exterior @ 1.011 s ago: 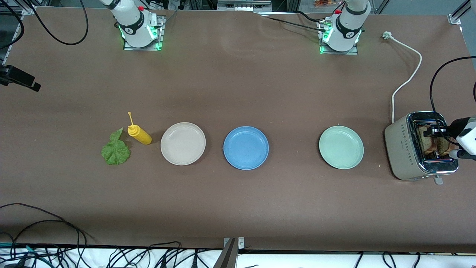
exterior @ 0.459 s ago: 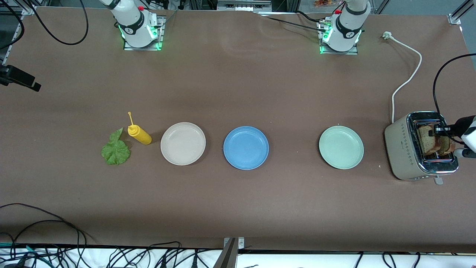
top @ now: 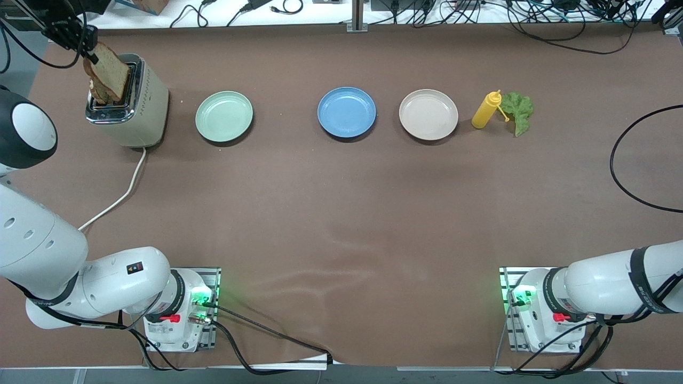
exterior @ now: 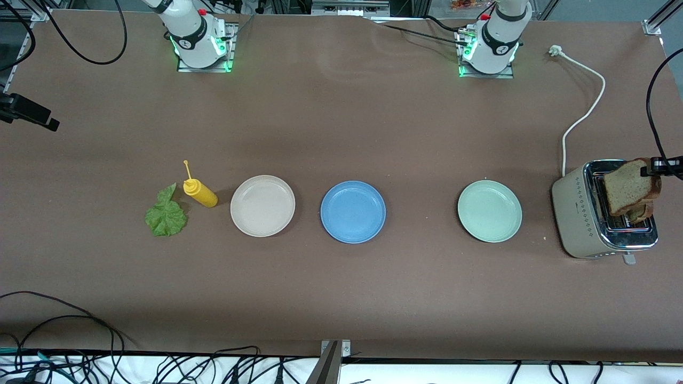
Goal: Make sandwich in blue plate with both arms
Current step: 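Lift the bread slice out of the toaster with the left gripper, then carry the bread slice onto the blue plate and open the left gripper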
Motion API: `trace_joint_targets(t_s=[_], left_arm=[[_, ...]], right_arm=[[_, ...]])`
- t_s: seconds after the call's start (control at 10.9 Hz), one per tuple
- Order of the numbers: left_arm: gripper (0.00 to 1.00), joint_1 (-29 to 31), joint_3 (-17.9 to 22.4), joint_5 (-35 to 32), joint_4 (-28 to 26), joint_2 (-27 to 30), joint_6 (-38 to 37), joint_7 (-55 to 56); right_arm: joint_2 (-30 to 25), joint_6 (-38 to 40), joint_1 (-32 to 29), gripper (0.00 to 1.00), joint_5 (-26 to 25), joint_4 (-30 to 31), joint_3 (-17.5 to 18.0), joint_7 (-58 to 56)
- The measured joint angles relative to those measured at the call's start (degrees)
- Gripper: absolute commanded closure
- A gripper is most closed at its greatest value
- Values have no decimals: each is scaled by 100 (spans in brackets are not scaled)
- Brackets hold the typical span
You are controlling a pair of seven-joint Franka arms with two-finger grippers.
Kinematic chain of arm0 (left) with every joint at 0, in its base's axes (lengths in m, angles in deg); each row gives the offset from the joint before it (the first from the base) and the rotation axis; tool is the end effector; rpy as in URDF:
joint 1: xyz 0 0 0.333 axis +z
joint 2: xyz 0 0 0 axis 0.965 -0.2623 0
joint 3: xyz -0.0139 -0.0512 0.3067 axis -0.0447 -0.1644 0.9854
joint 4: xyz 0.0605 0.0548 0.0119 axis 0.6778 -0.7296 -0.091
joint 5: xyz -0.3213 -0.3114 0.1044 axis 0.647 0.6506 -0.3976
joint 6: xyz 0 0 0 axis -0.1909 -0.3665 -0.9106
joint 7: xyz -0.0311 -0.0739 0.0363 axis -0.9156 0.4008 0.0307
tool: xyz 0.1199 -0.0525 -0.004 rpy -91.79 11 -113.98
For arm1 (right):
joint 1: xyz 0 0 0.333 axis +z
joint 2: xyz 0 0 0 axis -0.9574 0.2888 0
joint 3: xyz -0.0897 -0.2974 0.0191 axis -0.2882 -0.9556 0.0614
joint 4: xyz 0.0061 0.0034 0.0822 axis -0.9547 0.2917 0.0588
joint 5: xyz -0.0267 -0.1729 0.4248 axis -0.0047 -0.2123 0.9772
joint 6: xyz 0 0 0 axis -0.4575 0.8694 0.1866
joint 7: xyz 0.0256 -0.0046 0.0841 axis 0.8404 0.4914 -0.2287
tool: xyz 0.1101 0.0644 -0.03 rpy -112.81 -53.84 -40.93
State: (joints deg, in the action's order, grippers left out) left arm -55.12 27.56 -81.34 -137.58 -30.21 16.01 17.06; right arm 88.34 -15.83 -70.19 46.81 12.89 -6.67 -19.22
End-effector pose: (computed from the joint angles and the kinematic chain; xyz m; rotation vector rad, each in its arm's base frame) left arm 0.6709 0.1968 0.4526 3.0886 -0.0931 -0.3789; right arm 0.6205 -0.0716 0.5933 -3.1077 0.2901 0.0795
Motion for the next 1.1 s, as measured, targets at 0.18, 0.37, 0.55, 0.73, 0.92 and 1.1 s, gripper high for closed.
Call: trace_joint_targets(t_s=[0.18, 0.37, 0.55, 0.73, 0.92, 1.1], left_arm=[[100, -286, -17, -65, 393, 6, -365, -1], [100, -829, -41, -81, 736, 21, -675, 3], [100, -1518, -82, -70, 871, 49, -860, 13], [100, -2127, -140, 299, 867, 28, -890, 86], [100, -2415, -149, 1345, 808, -206, -923, 283], [100, -2602, -150, 2357, 766, -744, -797, 483]], right_arm=[[3, 0, 1, 0, 0, 0, 1, 0], [4, 2, 5, 0, 2, 0, 5, 0], [5, 2, 7, 0, 3, 0, 6, 0], [7, 2, 8, 0, 3, -1, 7, 0], [8, 2, 7, 0, 3, 1, 7, 0], [10, 2, 5, 0, 3, 1, 4, 0]])
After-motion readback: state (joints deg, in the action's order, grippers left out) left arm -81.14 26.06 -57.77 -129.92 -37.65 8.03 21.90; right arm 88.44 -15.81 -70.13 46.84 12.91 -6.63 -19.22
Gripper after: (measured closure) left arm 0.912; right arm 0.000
